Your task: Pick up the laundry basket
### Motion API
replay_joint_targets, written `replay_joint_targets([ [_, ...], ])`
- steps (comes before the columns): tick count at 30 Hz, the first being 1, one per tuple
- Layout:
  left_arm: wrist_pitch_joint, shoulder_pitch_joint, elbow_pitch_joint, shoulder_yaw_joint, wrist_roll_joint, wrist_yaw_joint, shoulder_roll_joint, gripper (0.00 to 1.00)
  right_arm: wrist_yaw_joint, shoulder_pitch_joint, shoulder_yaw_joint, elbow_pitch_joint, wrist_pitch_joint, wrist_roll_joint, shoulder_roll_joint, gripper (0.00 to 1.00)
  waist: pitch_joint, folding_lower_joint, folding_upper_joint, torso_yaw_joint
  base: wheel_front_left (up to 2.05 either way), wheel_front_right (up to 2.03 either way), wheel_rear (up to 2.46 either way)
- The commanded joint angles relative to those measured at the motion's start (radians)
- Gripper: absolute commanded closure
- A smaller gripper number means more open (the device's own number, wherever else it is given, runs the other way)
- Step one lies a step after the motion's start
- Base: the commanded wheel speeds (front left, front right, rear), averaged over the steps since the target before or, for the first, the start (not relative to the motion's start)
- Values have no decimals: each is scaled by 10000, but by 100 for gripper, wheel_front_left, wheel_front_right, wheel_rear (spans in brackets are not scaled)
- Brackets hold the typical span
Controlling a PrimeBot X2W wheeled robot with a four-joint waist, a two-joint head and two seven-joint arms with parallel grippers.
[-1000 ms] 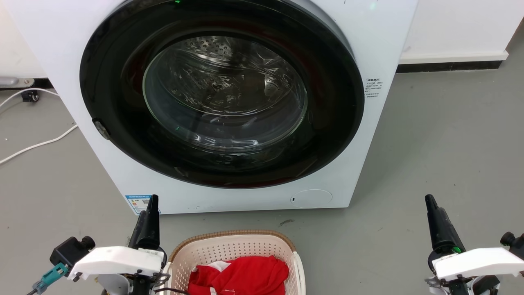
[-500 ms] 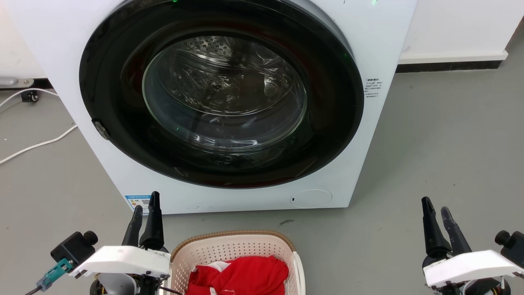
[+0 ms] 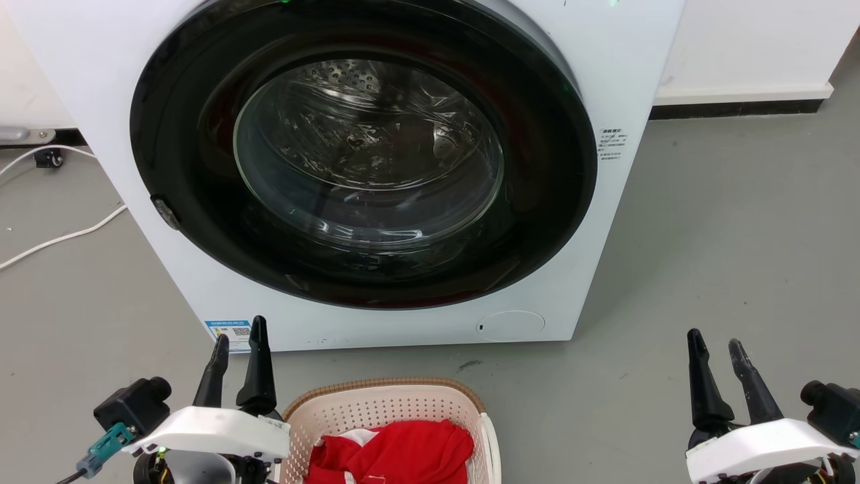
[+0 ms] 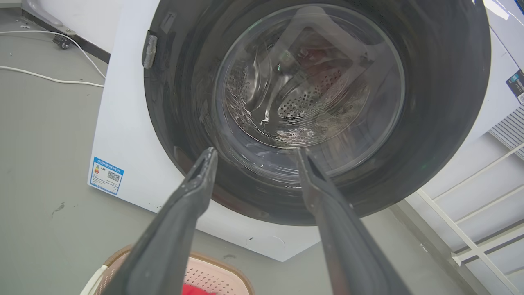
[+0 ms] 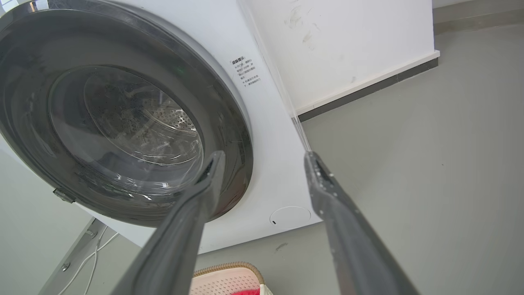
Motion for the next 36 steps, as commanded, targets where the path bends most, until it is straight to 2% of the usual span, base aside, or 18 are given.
replay_joint_targets([
  [1,-89,21,-150,-13,247,13,41,0,0,42,24,-161,-88,-285,-35,0,2,0,0,0,0,0,0],
  [36,-942,332,-179,-237,3880,207,52,0,-1,542,128,-547,-952,-4023,-42,0,41,0,0,-46,0,0,0],
])
